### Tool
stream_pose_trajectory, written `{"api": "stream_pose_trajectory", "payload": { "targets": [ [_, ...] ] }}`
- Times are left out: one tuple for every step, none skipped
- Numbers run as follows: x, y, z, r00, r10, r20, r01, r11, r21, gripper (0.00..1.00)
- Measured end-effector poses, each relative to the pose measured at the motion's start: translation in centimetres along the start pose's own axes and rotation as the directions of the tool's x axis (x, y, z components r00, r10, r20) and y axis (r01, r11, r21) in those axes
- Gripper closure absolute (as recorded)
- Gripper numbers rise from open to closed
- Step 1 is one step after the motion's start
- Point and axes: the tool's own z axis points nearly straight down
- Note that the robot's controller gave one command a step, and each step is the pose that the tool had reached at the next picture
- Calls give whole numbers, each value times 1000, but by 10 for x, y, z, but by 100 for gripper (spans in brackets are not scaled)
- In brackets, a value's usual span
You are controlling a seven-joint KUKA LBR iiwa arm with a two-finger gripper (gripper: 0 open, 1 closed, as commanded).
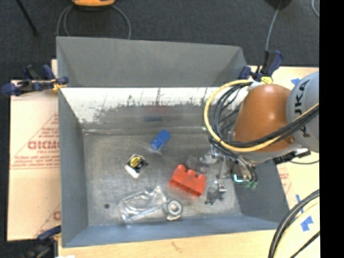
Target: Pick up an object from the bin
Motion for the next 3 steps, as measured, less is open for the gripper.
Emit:
{"api": "stream_pose_trajectory", "payload": {
  "targets": [
    [-4, 6, 44, 994, 108, 3, -108, 994, -2, 0],
    [-36, 40, 79, 949, 316, 10, -316, 949, -4, 0],
    [-39, 38, 77, 950, 313, 20, -313, 950, -5, 100]
  ]
}}
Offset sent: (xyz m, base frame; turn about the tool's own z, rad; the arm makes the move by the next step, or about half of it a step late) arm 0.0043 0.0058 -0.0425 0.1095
